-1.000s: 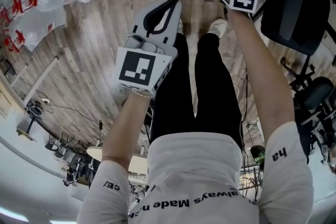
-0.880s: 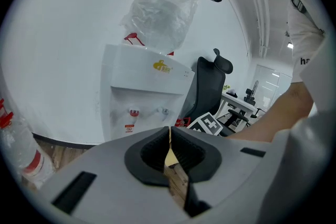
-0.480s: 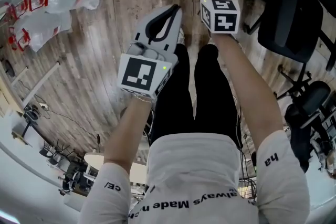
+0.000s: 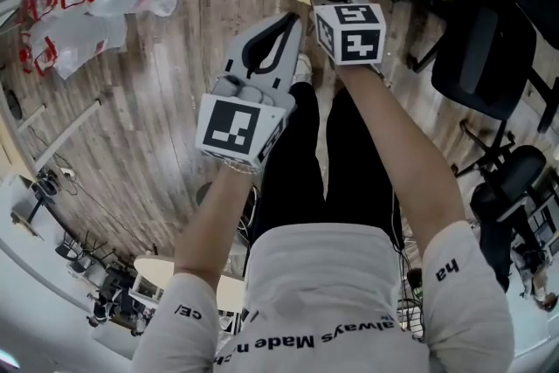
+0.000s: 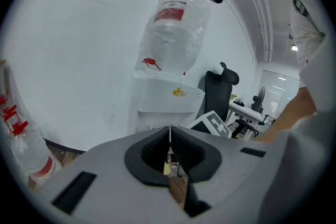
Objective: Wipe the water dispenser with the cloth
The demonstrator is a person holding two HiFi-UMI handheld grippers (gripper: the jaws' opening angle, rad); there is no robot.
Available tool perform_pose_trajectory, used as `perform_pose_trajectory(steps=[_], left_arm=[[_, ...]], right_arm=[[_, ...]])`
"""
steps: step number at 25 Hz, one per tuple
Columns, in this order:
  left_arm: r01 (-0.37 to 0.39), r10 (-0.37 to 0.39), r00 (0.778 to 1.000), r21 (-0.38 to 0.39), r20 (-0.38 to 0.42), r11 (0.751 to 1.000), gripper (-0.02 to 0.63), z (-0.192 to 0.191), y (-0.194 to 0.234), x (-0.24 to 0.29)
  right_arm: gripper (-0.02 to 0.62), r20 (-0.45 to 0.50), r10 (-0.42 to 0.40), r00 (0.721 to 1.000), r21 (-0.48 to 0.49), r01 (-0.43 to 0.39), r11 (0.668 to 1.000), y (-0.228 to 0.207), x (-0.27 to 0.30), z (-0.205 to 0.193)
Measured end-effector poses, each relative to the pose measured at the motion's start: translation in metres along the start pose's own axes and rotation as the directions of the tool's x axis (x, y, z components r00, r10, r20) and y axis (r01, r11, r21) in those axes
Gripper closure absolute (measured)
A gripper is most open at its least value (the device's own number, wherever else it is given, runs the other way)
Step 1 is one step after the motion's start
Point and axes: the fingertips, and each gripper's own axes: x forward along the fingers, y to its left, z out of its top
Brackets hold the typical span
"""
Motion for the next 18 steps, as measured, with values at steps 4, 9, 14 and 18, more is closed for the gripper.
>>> perform_pose_trajectory(steps=[4, 9, 14, 18], left_arm=[[-0.016, 0.016, 1.0, -0.002, 0.012, 1.0, 0.578, 0.005, 0.008, -0.005], [-0.035, 0.035, 0.999, -0.014, 0.016, 0.999, 0.578, 0.008, 0.019, -0.013], [-0.042, 0.042, 0.999, -0.014, 0.024, 0.999, 0.578, 0.009, 0.029, -0.019], [-0.048, 0.049, 0.999, -0.018, 0.018, 0.999, 0.578, 0.012, 0.033, -0.019]], right_arm=[[0.535, 0.018, 0.023, 1.0, 0.01, -0.023, 1.0, 0.014, 0.007, 0.017], [0.535, 0.041, 0.049, 0.998, 0.011, -0.049, 0.999, 0.033, 0.014, 0.036], [0.535, 0.053, 0.051, 0.997, 0.058, -0.054, 0.997, 0.039, 0.021, 0.052], [0.535, 0.043, 0.046, 0.998, 0.105, -0.05, 0.993, 0.038, 0.025, 0.053]])
